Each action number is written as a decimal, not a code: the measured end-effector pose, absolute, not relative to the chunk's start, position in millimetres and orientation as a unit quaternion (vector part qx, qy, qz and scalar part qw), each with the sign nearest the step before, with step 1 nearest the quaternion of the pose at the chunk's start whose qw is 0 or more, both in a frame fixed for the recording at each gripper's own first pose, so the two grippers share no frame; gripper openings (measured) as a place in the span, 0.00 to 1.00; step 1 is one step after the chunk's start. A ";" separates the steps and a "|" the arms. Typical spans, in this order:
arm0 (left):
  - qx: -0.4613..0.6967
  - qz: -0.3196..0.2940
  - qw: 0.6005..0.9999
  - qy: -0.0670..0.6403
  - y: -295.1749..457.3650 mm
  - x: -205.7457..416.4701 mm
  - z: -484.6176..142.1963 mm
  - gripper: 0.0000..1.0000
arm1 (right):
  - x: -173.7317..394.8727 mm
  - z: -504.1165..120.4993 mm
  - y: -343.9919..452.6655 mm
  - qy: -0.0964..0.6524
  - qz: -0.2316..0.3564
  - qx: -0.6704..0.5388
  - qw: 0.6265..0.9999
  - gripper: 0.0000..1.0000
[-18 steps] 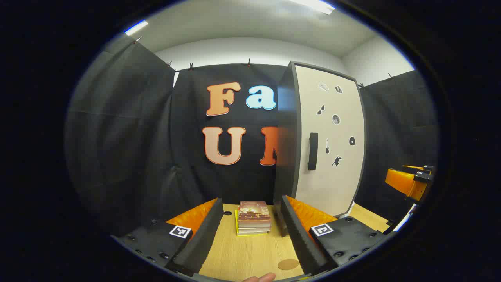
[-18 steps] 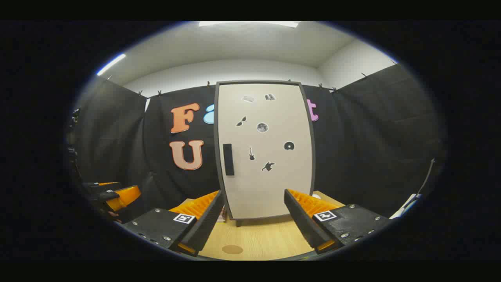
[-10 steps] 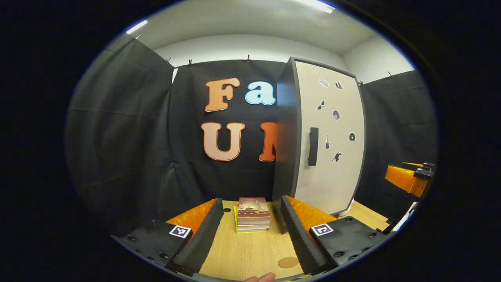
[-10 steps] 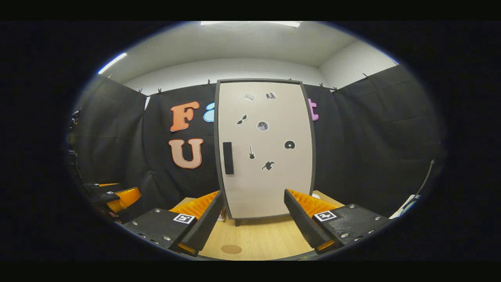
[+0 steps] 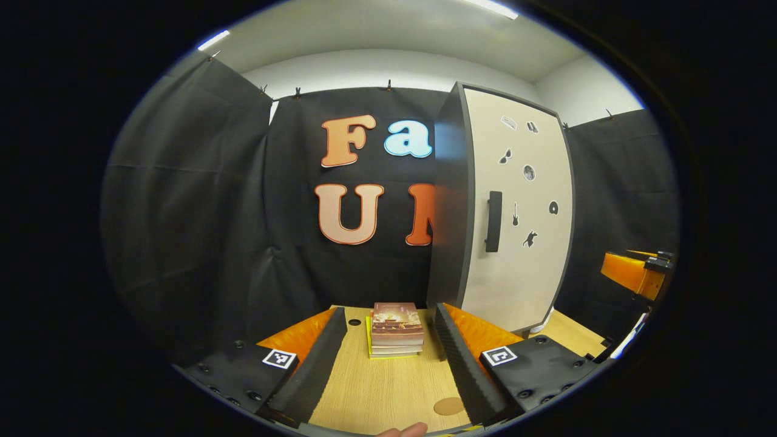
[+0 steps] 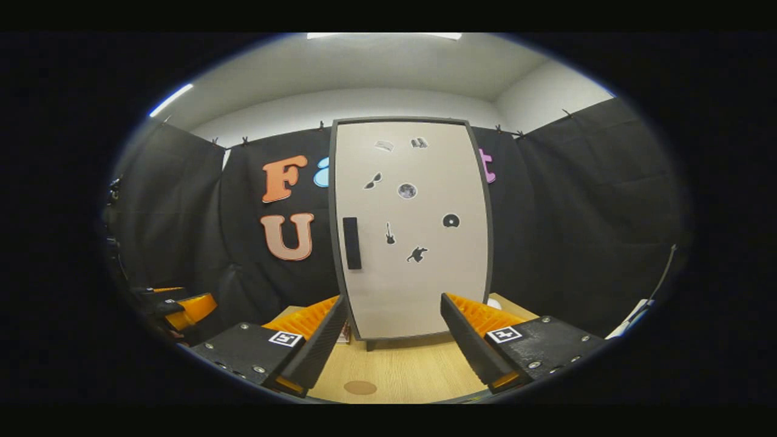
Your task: Open the cabinet door with the right hand, grasp the bottle in the cabinet with the left hand and place it on the coaster, then close the cabinet door with the right hand.
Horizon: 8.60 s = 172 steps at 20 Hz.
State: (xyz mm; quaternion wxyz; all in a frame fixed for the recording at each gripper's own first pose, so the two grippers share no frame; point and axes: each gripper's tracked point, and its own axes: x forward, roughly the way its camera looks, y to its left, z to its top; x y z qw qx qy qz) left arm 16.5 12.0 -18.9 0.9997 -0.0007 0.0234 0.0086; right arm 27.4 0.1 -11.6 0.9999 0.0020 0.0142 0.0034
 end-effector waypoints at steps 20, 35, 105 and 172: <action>-0.012 0.077 0.995 0.066 115.2 63.2 -58.9 0.95 | 222.6 15.7 84.8 0.005 0.059 -0.018 0.998 0.94; -0.007 0.142 0.985 0.100 199.0 78.5 -88.5 0.95 | 311.5 7.2 89.5 0.015 0.040 -0.012 0.999 0.58; 0.018 -0.057 0.995 0.074 -209.4 101.7 -76.5 0.96 | 228.6 28.2 -52.6 -0.038 -0.023 0.038 0.998 0.00; 0.053 -0.023 0.985 0.164 -158.4 88.2 -373.3 0.86 | 174.8 -179.4 -17.7 0.279 0.037 0.068 0.957 0.12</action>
